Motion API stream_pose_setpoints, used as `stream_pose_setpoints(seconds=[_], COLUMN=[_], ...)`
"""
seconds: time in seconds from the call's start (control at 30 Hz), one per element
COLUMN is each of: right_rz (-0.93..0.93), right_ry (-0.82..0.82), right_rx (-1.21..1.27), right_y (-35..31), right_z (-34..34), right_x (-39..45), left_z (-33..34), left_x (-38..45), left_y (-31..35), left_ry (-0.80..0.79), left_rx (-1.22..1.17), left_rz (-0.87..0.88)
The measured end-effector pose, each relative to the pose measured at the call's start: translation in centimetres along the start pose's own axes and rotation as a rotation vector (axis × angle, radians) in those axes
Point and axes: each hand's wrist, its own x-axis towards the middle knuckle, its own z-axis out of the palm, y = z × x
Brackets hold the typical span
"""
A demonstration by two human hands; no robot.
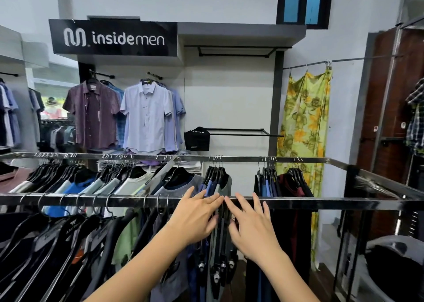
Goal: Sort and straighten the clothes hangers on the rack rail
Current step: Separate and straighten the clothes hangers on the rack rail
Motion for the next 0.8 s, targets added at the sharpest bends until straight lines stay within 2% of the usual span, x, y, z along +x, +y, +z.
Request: stream_pose_setpoints(seconds=[0.17,0.53,0.8], right_rz=[0.006,0.017,0.028], right_ry=[-0.003,-0.029,-0.059], right_rx=[-0.004,-0.002,0.029], right_y=[0.3,0.0,-0.5], right_z=[0.0,-0.3,-0.7], right_x=[-0.2,-0.2,-0.2], left_z=[-0.4,-1.2,-2.3], left_x=[-0.6,-1.4,-1.5], left_y=[-0.5,-0.6,-0.5], left_ry=[0.068,-0.033,-0.070], left_rx=[-0.002,-0.065,-0.070], left_rz=[-0.020,-0.124,-0.106])
